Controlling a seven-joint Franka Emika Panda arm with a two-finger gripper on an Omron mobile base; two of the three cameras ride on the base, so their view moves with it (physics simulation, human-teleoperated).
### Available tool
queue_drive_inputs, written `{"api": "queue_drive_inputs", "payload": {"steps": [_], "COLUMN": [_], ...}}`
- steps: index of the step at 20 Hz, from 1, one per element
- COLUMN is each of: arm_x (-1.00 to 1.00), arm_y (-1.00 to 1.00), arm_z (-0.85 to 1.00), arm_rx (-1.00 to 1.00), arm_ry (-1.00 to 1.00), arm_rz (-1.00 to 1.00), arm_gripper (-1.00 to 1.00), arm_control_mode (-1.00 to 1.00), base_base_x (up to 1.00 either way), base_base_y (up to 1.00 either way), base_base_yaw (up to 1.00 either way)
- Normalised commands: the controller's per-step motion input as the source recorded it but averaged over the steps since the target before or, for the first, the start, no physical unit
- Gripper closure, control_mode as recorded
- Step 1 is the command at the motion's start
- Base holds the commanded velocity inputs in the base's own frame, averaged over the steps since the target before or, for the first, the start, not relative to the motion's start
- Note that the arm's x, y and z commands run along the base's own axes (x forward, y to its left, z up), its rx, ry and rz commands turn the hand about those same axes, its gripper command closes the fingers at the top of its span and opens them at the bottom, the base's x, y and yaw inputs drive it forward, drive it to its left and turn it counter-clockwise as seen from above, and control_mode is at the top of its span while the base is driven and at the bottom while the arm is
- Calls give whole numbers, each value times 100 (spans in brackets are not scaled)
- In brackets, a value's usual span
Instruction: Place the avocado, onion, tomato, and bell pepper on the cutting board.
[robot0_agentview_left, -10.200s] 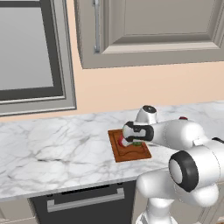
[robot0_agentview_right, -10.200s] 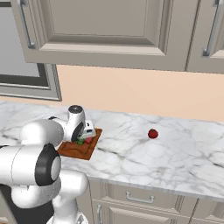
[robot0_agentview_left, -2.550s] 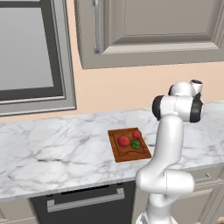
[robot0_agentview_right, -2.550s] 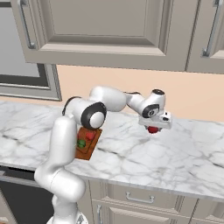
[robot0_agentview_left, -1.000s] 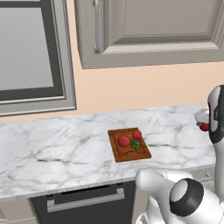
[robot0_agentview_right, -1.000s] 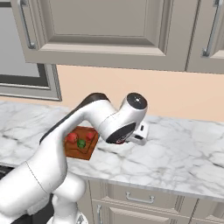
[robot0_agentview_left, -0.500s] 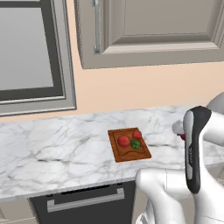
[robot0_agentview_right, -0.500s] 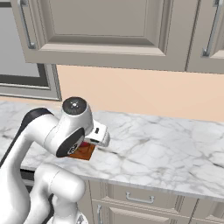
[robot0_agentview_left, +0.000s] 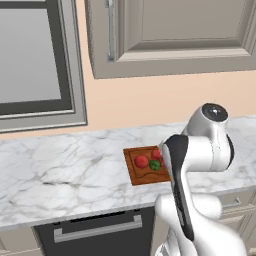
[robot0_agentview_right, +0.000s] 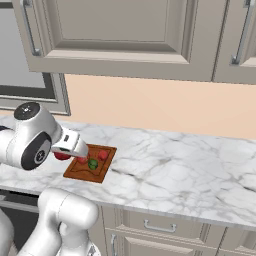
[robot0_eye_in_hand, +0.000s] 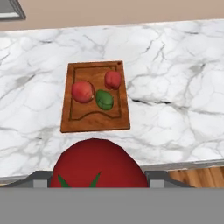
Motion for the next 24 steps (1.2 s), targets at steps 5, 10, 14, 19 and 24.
{"api": "queue_drive_inputs", "payload": {"steps": [5, 10, 14, 19, 24], "arm_x": [27, 36, 46, 42, 38], "arm_y": [58, 21, 8, 15, 6], "arm_z": [-8, -40, -48, -21, -22], "arm_rx": [-4, 0, 0, 0, 0], "arm_ry": [9, 11, 10, 5, 6], "arm_rz": [0, 0, 0, 0, 0], "arm_gripper": [100, 100, 100, 100, 100], "arm_control_mode": [-100, -100, -100, -100, -100], "base_base_x": [0, 0, 0, 0, 0], "base_base_y": [0, 0, 0, 0, 0], "base_base_yaw": [0, 0, 0, 0, 0]}}
